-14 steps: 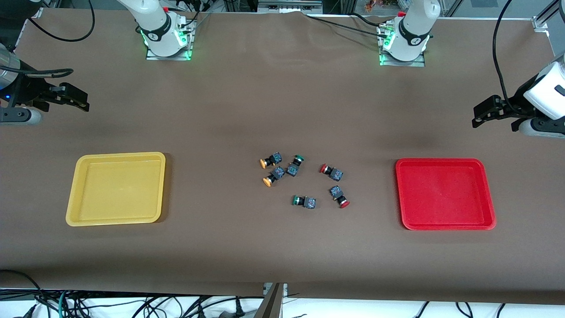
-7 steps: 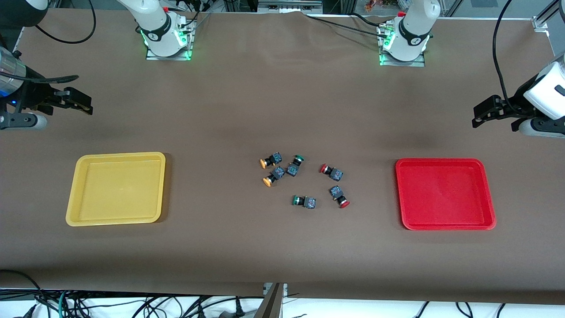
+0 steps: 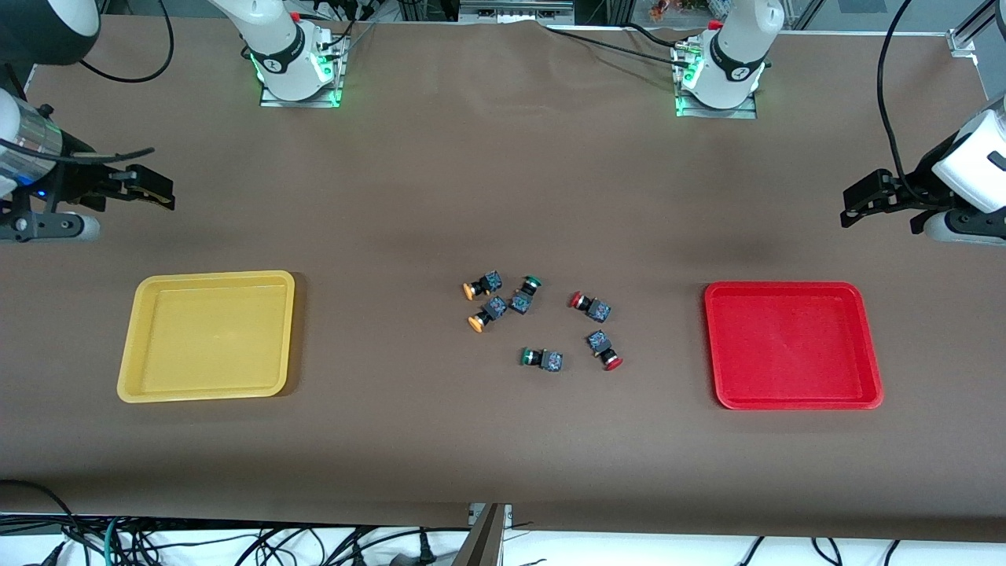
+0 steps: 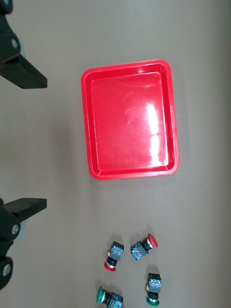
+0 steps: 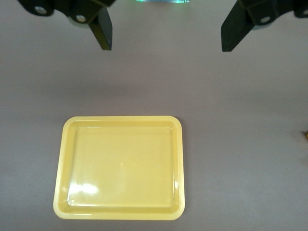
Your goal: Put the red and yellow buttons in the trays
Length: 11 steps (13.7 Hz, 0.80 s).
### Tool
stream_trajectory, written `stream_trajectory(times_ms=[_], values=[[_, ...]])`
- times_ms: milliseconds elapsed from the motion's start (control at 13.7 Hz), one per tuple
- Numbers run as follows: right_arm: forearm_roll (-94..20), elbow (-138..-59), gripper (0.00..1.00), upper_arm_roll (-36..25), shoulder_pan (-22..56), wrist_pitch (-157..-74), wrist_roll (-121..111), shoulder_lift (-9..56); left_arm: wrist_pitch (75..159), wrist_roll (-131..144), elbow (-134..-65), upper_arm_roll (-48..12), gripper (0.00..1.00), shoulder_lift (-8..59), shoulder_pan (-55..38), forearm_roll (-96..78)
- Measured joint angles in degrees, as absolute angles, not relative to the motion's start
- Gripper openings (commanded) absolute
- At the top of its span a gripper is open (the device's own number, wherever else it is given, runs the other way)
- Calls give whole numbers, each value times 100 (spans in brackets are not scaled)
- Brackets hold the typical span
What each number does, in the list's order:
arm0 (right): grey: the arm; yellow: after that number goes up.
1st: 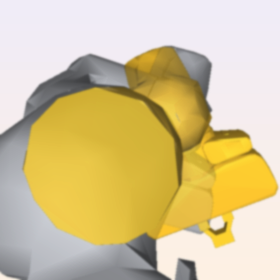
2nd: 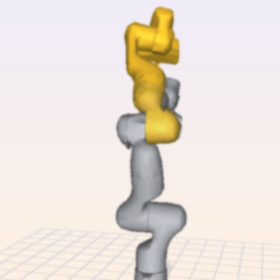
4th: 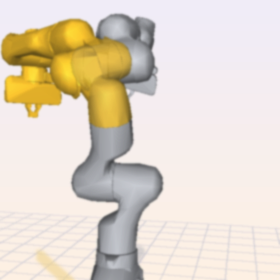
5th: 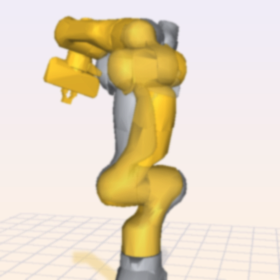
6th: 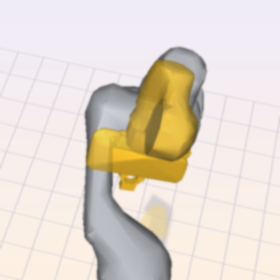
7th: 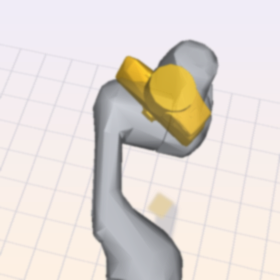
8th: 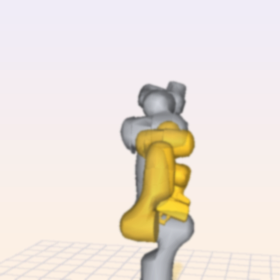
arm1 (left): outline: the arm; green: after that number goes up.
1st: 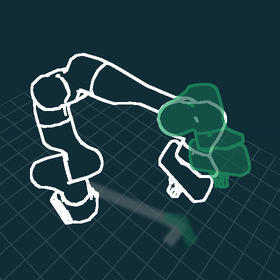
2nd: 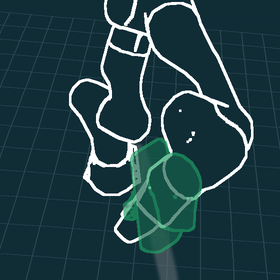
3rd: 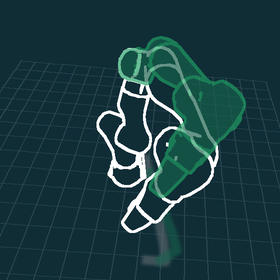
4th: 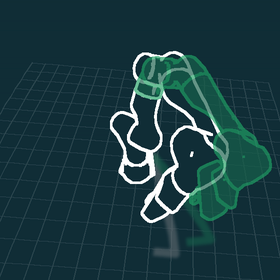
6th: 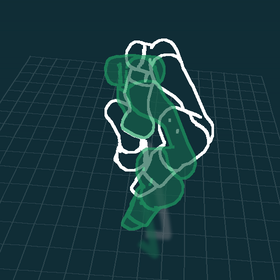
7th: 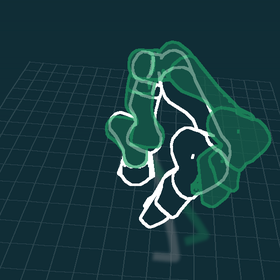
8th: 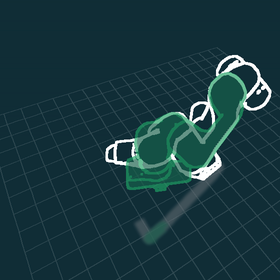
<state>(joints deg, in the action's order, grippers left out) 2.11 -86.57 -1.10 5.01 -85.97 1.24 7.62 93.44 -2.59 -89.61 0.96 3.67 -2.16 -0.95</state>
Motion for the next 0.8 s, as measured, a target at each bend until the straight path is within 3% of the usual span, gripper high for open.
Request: stream_trajectory(times_ms=[439,804], values=[[210,-8656,100,-88,738,-8634,288,1108,9344,-259,-8961,96,100,367,-217,-95],[196,-8661,100,-62,1448,-9220,2128,1527,9344,-259,-8961,92,100,367,-217,-95]])
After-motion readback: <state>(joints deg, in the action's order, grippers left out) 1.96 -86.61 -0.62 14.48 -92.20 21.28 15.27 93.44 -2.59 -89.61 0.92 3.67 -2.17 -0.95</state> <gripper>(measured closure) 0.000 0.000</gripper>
